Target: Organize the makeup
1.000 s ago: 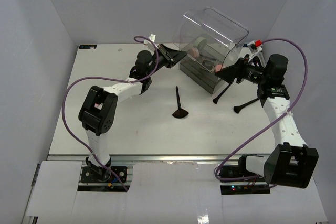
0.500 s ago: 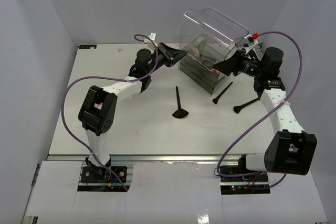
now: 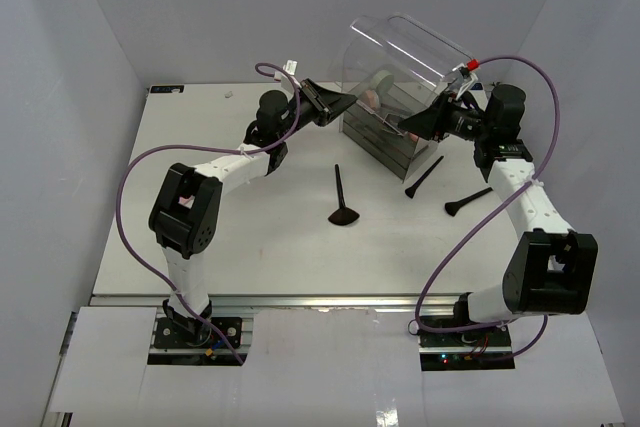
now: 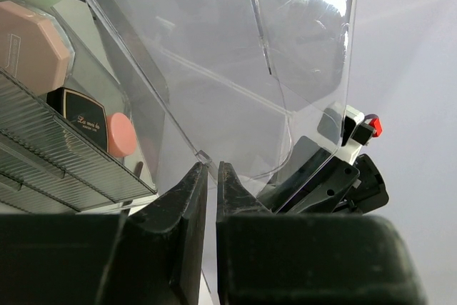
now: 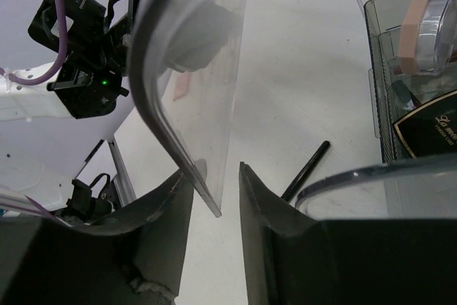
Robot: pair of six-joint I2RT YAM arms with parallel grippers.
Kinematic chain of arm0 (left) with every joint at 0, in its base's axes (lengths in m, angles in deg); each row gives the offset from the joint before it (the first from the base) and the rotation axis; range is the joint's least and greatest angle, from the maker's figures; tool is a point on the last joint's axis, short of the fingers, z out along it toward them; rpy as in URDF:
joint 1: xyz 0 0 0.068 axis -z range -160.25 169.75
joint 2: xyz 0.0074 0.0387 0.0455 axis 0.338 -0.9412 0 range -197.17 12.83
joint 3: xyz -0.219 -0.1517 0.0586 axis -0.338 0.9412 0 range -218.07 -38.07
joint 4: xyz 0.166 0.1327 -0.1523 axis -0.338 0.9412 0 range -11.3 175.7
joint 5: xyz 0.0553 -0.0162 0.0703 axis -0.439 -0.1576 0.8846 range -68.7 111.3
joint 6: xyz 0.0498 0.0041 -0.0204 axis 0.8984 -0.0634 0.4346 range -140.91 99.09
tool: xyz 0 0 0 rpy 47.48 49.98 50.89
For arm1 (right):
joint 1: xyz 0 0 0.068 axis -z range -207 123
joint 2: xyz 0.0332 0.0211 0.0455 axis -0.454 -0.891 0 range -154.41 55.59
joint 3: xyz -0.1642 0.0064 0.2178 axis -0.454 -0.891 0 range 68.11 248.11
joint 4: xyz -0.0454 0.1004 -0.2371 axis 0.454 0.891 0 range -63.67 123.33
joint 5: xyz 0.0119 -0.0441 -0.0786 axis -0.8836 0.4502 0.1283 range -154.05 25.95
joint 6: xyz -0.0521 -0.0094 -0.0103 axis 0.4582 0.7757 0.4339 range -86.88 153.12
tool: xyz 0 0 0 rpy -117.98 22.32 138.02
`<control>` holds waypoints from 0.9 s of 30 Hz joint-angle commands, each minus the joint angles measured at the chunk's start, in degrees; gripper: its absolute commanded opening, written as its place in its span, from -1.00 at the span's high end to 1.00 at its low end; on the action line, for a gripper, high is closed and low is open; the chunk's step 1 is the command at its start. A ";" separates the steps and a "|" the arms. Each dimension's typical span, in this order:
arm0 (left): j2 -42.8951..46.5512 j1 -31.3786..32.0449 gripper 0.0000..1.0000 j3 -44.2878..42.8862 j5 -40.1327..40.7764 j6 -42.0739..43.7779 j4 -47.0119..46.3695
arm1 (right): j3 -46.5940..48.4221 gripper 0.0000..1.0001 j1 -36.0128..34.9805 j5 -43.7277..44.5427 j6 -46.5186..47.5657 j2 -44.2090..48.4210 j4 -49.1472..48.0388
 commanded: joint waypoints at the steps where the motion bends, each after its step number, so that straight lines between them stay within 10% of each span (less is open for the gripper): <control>1: 4.36 -0.37 0.83 -2.79 -1.13 0.62 -1.61 | 2.93 0.34 0.01 -1.25 -1.05 -0.45 -4.08; 12: 13.29 -1.57 -0.51 7.68 2.12 6.67 -0.97 | 2.41 0.85 0.01 -2.12 -2.88 0.47 -7.78; 22: 31.83 -5.73 -0.74 22.62 2.99 17.44 11.34 | -1.29 0.85 0.01 -3.33 -5.88 2.84 -14.38; 27: 41.18 -17.75 -0.73 34.35 7.49 21.58 31.40 | -3.67 0.85 0.01 -3.43 -6.35 4.71 -17.67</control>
